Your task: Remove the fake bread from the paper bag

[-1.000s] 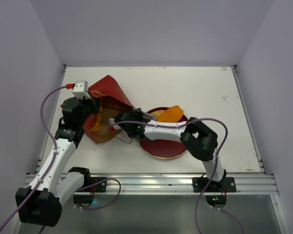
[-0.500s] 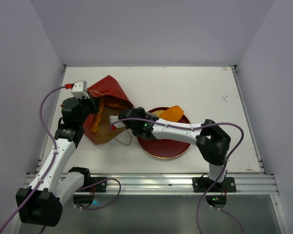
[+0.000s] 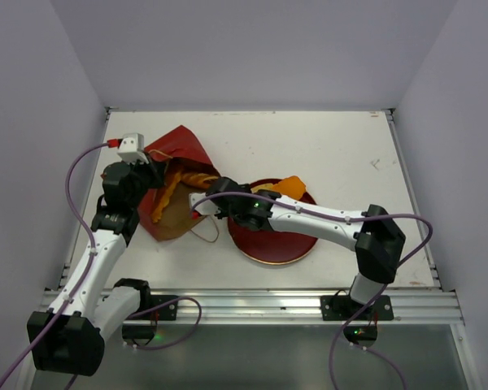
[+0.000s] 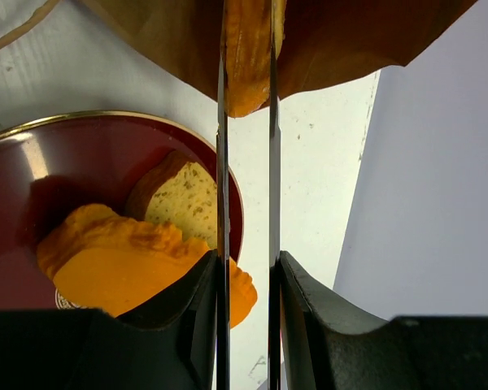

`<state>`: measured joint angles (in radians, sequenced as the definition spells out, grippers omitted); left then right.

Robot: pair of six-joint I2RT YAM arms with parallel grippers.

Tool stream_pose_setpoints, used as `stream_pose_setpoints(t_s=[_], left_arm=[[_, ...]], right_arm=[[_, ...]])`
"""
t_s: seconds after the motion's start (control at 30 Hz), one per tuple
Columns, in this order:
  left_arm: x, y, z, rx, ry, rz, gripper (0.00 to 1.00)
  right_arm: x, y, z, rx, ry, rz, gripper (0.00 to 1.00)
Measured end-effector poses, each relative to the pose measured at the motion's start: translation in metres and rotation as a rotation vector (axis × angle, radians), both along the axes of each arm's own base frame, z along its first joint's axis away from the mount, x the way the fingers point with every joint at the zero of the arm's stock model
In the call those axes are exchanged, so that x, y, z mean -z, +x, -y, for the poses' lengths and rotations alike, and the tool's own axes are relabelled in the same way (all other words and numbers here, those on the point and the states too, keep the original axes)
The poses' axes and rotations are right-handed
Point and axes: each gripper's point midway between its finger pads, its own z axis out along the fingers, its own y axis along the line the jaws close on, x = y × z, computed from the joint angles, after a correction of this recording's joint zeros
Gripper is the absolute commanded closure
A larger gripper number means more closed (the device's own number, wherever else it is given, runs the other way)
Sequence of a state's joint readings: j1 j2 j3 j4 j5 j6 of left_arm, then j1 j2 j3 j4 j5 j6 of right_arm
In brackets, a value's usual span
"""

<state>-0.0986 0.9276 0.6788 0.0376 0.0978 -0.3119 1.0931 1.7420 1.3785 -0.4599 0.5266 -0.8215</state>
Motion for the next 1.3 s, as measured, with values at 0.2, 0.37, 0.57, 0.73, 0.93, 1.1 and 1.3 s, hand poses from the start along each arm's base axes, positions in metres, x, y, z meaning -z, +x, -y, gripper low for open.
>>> stream_pose_setpoints(t_s=[0.2, 0.37, 0.57, 0.73, 0.93, 1.1, 1.3], left_arm=[[0.005, 0.004, 0.001, -0.006, -0.028, -0.019, 1.00], [-0.002, 0.014, 0.001, -0.022, -0.060, -0.042, 1.00], [-0.021, 0.021, -0.001, -0.058, -0.117, -0.059, 1.00], [-0.027, 0.026, -0.002, -0.075, -0.185, -0.098, 1.00], [-0.032, 0.034, -0.009, -0.093, -0.246, -0.133, 1.00], [-0.038, 0.043, -0.024, -0.127, -0.279, -0.137, 1.00], [-0.035, 0.046, -0.026, -0.130, -0.293, -0.148, 1.00]], right_arm=[[-0.013, -0.007, 0.007, -0.004, 0.006, -0.019, 1.00], [-0.024, -0.008, 0.007, -0.005, 0.016, -0.025, 1.00], [-0.039, -0.006, 0.003, -0.004, 0.039, -0.009, 1.00], [-0.058, -0.001, -0.003, -0.010, 0.074, 0.020, 1.00], [-0.079, 0.004, -0.008, -0.014, 0.099, 0.060, 1.00], [-0.095, 0.005, 0.000, -0.007, 0.124, 0.084, 1.00], [-0.112, 0.002, 0.017, 0.008, 0.168, 0.103, 1.00]])
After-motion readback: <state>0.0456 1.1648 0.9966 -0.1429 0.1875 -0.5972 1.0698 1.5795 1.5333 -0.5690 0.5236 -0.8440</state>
